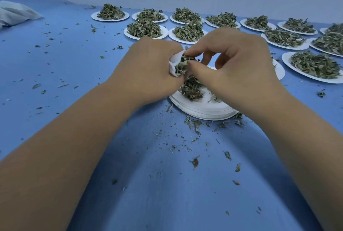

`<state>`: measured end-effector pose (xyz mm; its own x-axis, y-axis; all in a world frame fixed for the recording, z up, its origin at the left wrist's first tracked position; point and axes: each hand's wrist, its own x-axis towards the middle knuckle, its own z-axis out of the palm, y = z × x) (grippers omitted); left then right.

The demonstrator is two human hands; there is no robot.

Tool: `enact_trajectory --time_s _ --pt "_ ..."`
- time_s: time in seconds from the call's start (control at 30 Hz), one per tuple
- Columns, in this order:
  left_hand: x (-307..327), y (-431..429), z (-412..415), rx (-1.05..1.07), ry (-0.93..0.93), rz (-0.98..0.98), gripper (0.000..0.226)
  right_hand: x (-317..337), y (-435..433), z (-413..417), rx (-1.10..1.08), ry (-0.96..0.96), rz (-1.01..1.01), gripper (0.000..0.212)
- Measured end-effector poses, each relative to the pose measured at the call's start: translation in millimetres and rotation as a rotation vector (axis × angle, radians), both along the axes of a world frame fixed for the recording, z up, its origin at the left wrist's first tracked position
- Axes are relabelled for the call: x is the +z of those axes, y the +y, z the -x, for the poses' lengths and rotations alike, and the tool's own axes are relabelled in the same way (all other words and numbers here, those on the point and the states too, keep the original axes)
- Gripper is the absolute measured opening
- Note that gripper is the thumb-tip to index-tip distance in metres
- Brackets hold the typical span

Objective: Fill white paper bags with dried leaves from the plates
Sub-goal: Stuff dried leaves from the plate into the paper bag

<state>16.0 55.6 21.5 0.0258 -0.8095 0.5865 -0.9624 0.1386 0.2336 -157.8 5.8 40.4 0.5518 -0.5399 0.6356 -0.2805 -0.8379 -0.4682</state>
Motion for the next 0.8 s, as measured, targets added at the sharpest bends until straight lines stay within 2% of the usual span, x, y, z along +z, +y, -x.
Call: enact_trajectory --time_s 0.07,0.13,0.27,0.33,0.5,0.6,0.7,0.77,0.8 --pt "2.3 0.8 1.8 0.031 -0.03 0.004 0.018 0.4 3.4 -1.5 -0.016 0.045 0.068 0.017" --pt "4.8 1.6 4.7 0.043 -0.026 -0.002 0.019 0.9 6.4 -2.9 -0.031 0.071 0.122 0.018" --pt "4.8 3.6 8.4 -0.017 0.065 0.006 0.003 0.7 8.0 -3.0 0.023 0.019 -0.004 0.011" --pt "4.1 3.4 8.4 -0.015 0.072 -0.028 0.007 -0.9 8.0 -2.6 0.073 0.028 -0.078 0.013" --pt "4.9 4.4 5.7 -0.004 0.163 -0.03 0.013 -0.6 6.4 2.0 0.173 0.113 -0.195 0.035" --pt "5.3 4.0 4.9 -0.016 0.176 -0.03 0.014 -0.2 10.0 2.0 0.152 0.115 -0.123 0.027" --pt "6.4 4.6 5.4 -0.034 0.205 -0.011 0.022 -0.1 11.6 1.4 0.074 -0.001 -0.041 0.011" --pt "6.9 5.4 6.5 -0.041 0.286 -0.018 0.012 1.2 9.9 0.9 0.042 -0.026 -0.057 0.01" --pt "6.8 5.7 7.1 -0.054 0.324 -0.033 0.015 1.6 8.8 0.8 0.031 -0.007 -0.072 0.014"
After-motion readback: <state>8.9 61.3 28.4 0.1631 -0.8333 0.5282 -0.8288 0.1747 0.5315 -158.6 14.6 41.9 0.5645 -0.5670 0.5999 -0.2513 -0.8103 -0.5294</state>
